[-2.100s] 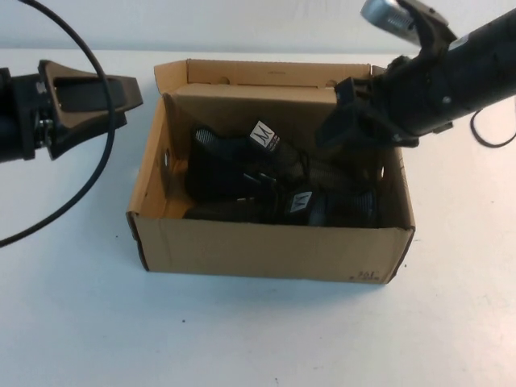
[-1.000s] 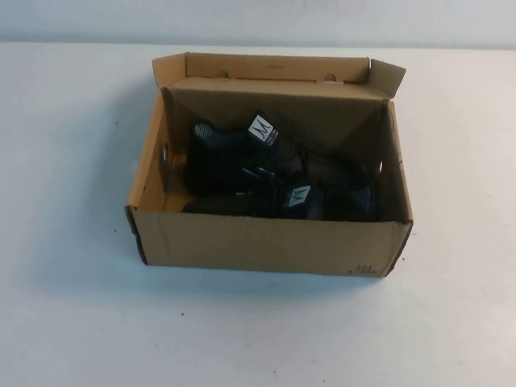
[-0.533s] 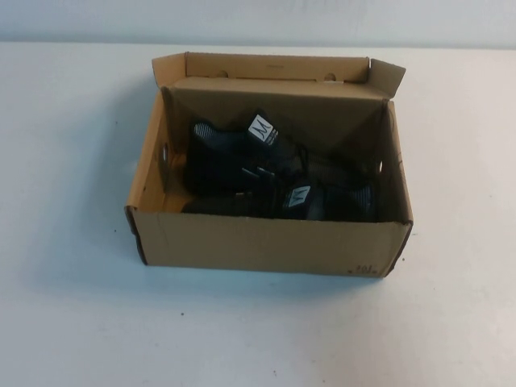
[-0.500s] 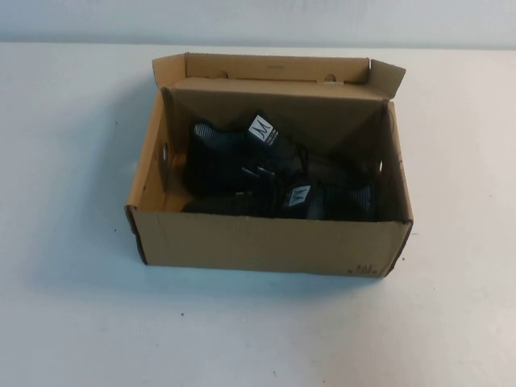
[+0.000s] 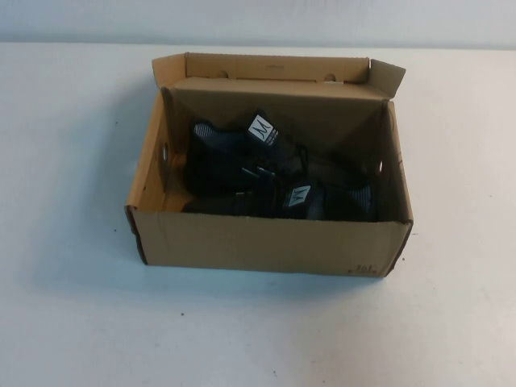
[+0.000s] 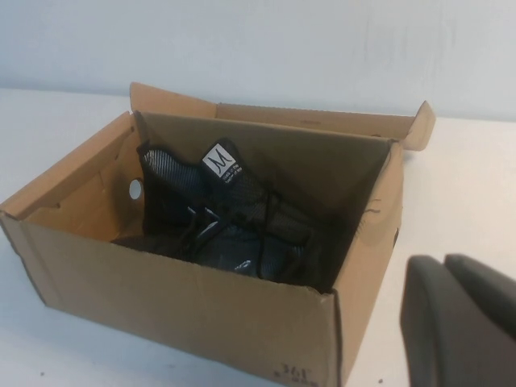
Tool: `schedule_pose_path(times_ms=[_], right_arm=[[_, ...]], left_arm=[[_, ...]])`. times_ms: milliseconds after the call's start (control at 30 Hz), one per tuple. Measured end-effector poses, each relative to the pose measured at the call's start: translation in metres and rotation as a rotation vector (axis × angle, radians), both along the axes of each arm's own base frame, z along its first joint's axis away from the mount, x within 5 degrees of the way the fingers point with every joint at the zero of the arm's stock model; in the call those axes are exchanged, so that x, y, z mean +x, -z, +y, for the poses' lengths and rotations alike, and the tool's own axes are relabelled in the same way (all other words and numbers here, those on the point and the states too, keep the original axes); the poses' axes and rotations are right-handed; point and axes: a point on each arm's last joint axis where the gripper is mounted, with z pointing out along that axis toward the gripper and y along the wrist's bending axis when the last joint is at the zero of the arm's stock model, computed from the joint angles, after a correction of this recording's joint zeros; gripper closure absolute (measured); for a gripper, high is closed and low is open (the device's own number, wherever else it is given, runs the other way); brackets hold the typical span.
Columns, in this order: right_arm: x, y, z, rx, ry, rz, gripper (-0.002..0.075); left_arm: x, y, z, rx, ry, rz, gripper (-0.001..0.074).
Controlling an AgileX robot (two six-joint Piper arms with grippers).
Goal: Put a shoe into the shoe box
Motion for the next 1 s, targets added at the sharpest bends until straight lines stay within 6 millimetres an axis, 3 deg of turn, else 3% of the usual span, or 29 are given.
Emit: schedule_pose_path(times_ms=[300, 433, 567, 1000], right_arm=[[0.0, 0.0, 0.0, -0.001, -0.001, 0.002, 0.0742], [0.0, 0.0, 0.0, -0.001, -0.001, 0.002, 0.0742], [0.0, 0.0, 0.0, -0.001, -0.001, 0.003, 0.0742], [0.0, 0.0, 0.0, 0.0, -0.003, 0.006, 0.0742]], left_arm=[[-0.002, 0.005, 0.004, 0.091, -0.028, 0.003, 0.0736], [0.0, 0.007, 0.012, 0.175, -0.113, 0.005, 0.0736], [0.0, 0.012, 0.023, 0.127, -0.214, 0.023, 0.0736], [0.012, 0.063, 0.029, 0.15, -0.219, -0.094, 0.0736]])
